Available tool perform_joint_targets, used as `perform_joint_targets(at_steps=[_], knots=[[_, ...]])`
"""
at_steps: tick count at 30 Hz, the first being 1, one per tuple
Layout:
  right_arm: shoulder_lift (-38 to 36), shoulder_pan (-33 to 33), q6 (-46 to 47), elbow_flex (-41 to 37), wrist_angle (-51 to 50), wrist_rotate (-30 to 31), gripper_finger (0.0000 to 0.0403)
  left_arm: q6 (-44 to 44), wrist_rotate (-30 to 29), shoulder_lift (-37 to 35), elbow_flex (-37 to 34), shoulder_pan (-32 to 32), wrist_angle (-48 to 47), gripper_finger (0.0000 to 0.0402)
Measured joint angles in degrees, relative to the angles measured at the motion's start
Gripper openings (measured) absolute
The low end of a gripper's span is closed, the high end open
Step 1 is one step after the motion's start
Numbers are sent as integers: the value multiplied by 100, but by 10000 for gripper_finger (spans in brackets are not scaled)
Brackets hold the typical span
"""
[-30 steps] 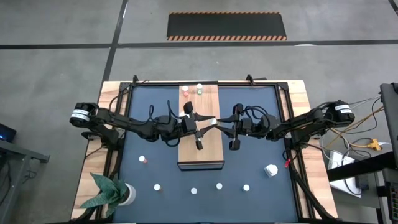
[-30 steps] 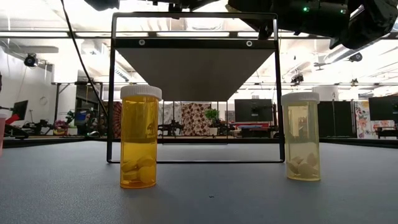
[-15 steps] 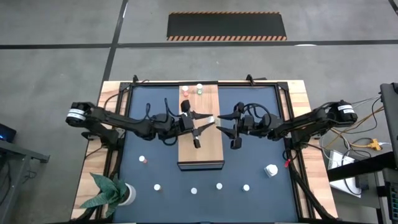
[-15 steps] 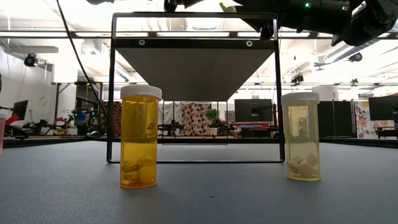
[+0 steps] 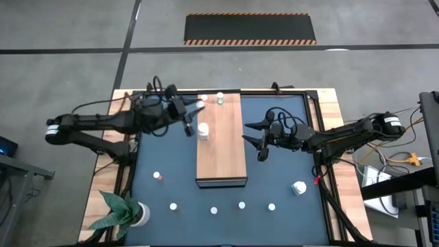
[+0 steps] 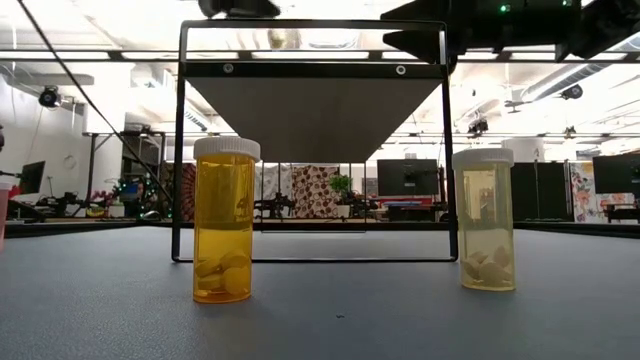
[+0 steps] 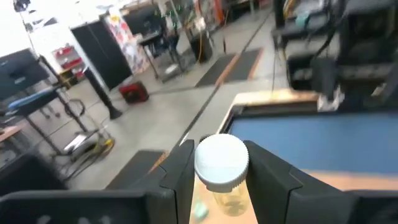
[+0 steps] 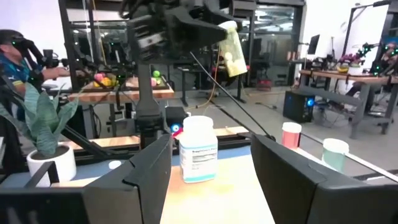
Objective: Pick and place medicine bottles onto shelf by color
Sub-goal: Put the yellow pill bottle on the shelf
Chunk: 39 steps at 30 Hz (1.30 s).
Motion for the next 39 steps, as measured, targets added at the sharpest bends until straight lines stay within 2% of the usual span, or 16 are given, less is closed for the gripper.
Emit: perform_joint_targets(at_steps=[5,10,12,21,29,39], knots=[[35,0,37,-7,-77,-2,210,264,496,-116,-52,598,-887,103],[133,0,102,-7,-81,-2,210,278,1315,147,-155,1001,-871,103],[133,0,107,-9,-120,-1,210,282,1433,299,-164,1063,-868,103],[124,0,103,-9,-235,0,210,278,1498,871,-155,1097,-664,103],[122,0,133,-9,-368,-2,210,-12,1482,981,-181,1097,-829,103],[122,0,188,-9,-366,-2,210,278,1475,941,-181,1264,-832,103]])
